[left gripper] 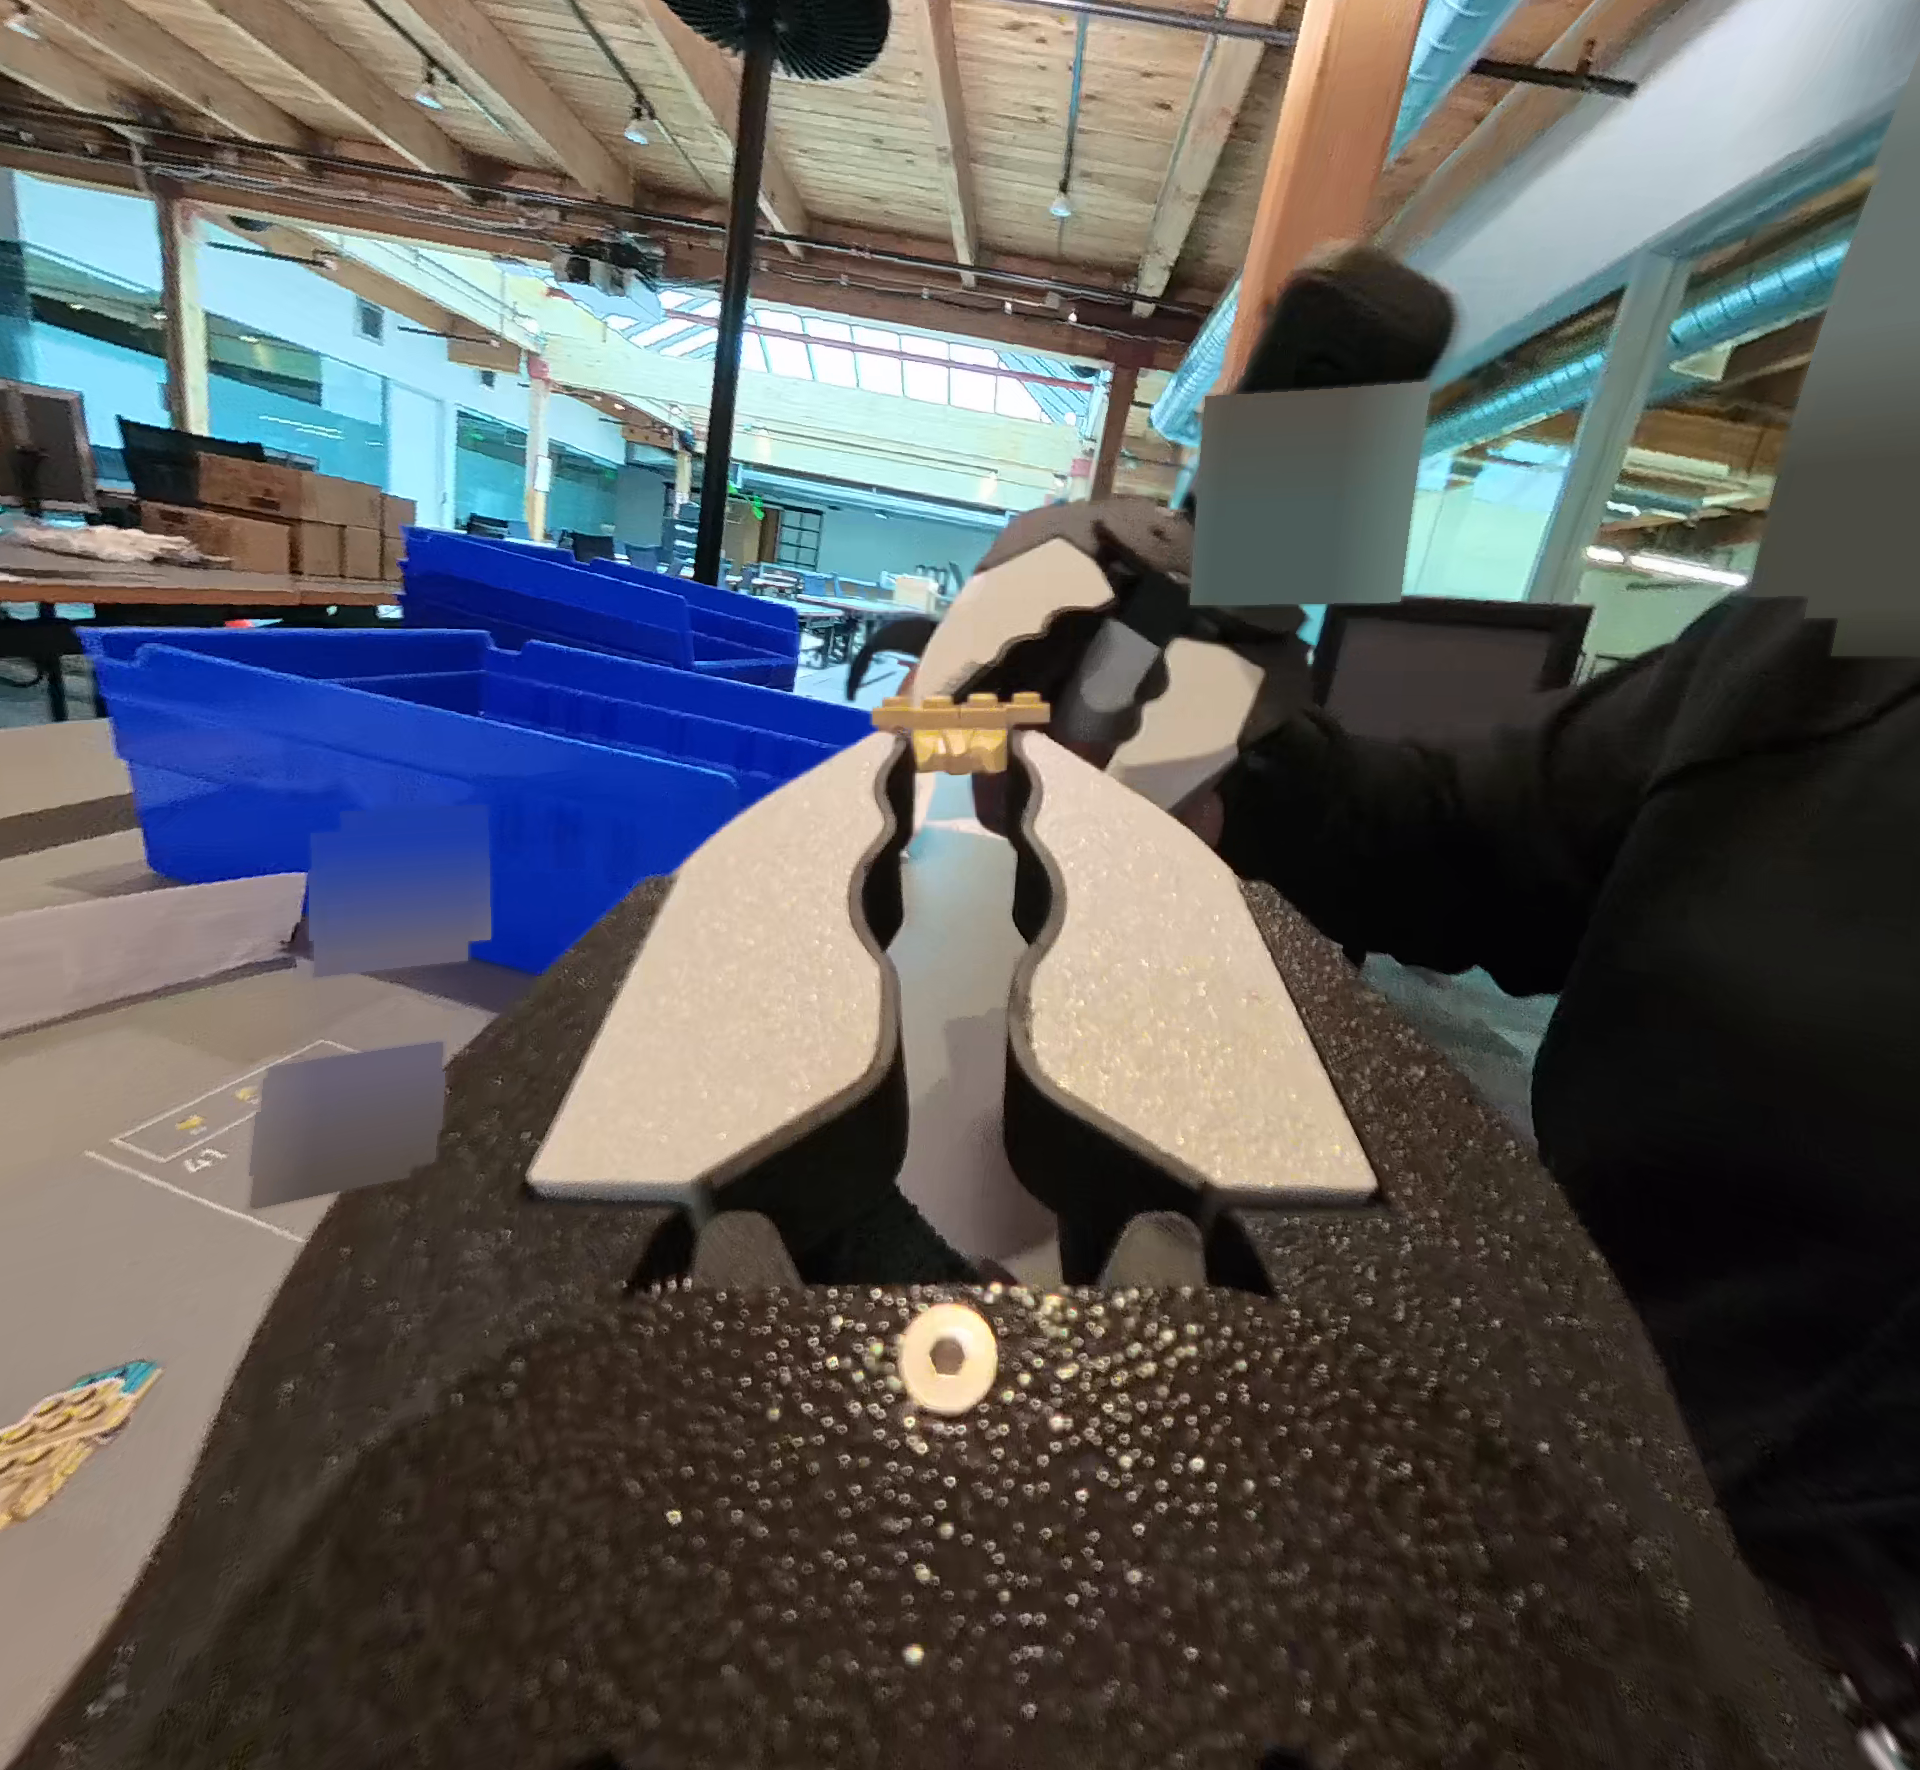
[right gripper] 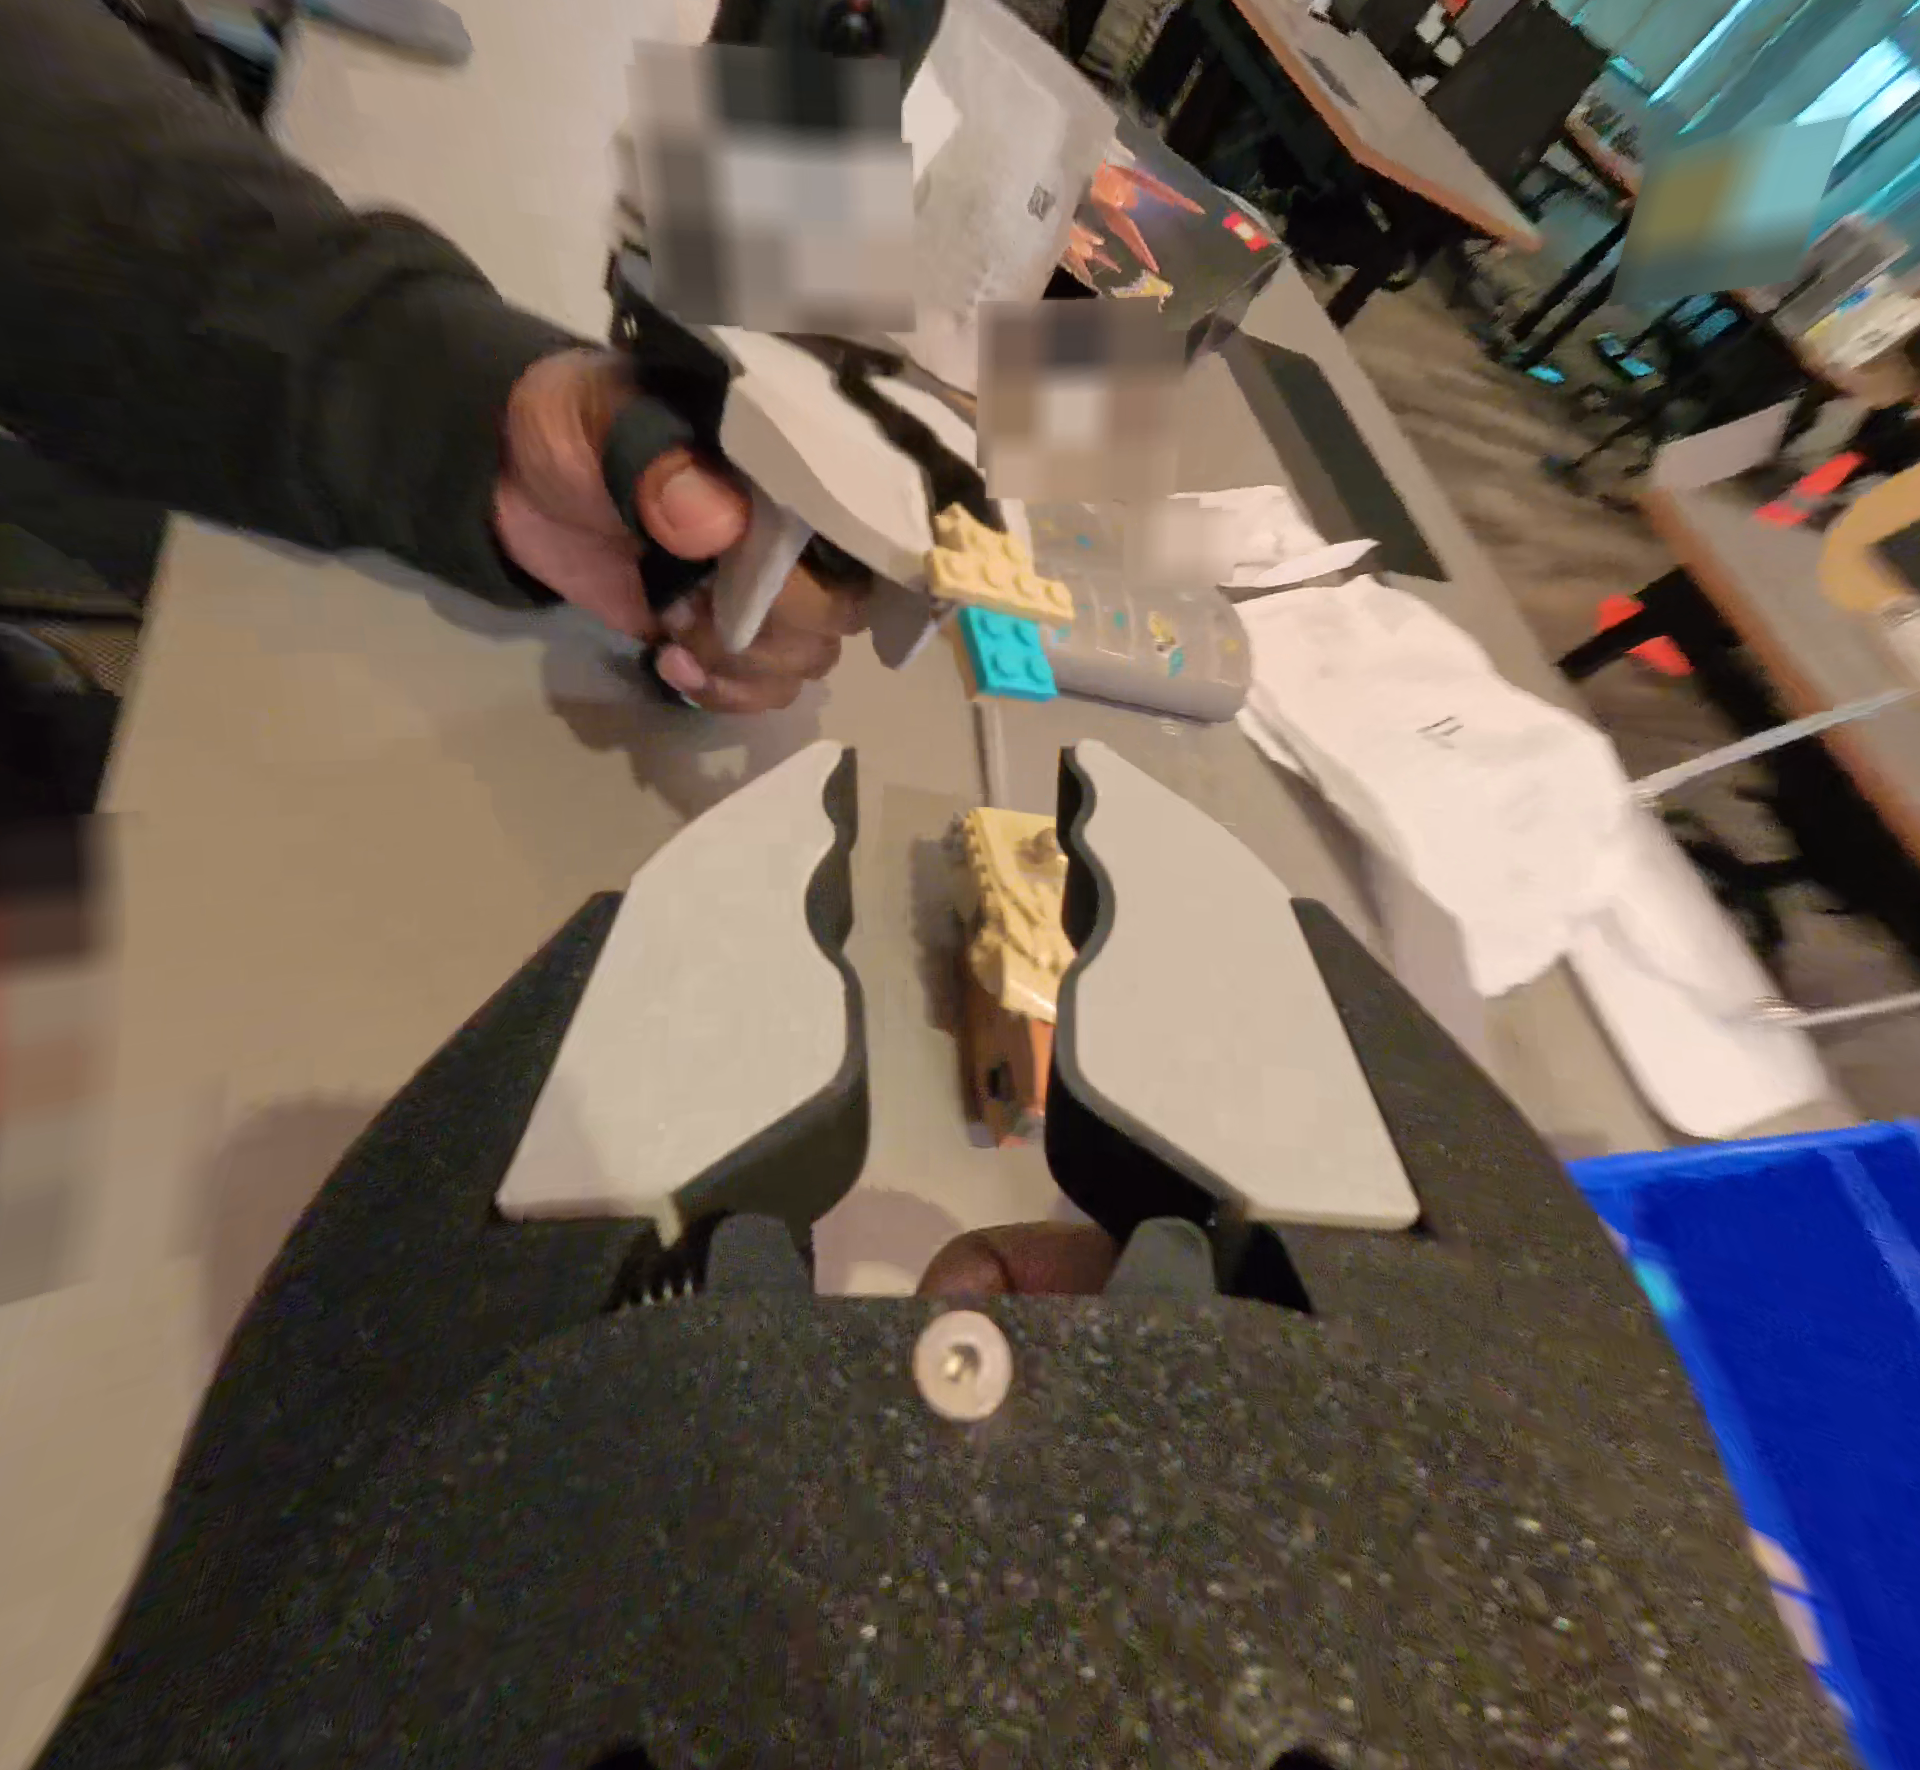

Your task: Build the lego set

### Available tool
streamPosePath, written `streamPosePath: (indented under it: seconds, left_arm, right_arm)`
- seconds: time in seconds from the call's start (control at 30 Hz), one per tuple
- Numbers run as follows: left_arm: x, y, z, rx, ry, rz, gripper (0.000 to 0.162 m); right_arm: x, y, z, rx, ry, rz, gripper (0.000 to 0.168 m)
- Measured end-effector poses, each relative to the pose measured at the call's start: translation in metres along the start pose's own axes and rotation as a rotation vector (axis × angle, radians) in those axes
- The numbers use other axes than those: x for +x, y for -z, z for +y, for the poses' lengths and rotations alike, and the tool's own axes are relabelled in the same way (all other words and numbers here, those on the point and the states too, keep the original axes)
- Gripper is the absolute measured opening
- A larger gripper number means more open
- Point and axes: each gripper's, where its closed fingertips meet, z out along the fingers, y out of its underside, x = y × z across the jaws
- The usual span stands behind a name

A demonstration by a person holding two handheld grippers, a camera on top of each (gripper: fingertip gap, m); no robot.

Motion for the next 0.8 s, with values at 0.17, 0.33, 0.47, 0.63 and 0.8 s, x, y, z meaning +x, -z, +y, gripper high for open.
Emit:
streamPosePath:
  seconds: [0.17, 0.33, 0.47, 0.63, 0.8]
  left_arm:
    - [0.012, -0.005, 0.009, -0.046, -0.075, 0.054, 0.016]
    - [0.016, -0.004, 0.012, -0.056, -0.092, 0.088, 0.016]
    - [0.02, -0.005, 0.017, -0.086, -0.107, 0.108, 0.016]
    - [0.027, 0.003, 0.028, -0.206, -0.165, 0.125, 0.016]
    - [0.033, 0.023, 0.049, -0.403, -0.182, 0.127, 0.016]
  right_arm:
    - [-0.008, 0.005, -0.005, 0.112, -0.177, -0.111, 0.036]
    - [-0.013, 0.003, -0.004, 0.149, -0.186, -0.12, 0.025]
    - [-0.015, 0.003, -0.002, 0.185, -0.219, -0.128, 0.018]
    - [-0.029, -0.001, 0.004, 0.208, -0.267, -0.178, 0.017]
    - [-0.05, -0.014, 0.013, 0.192, -0.277, -0.222, 0.017]
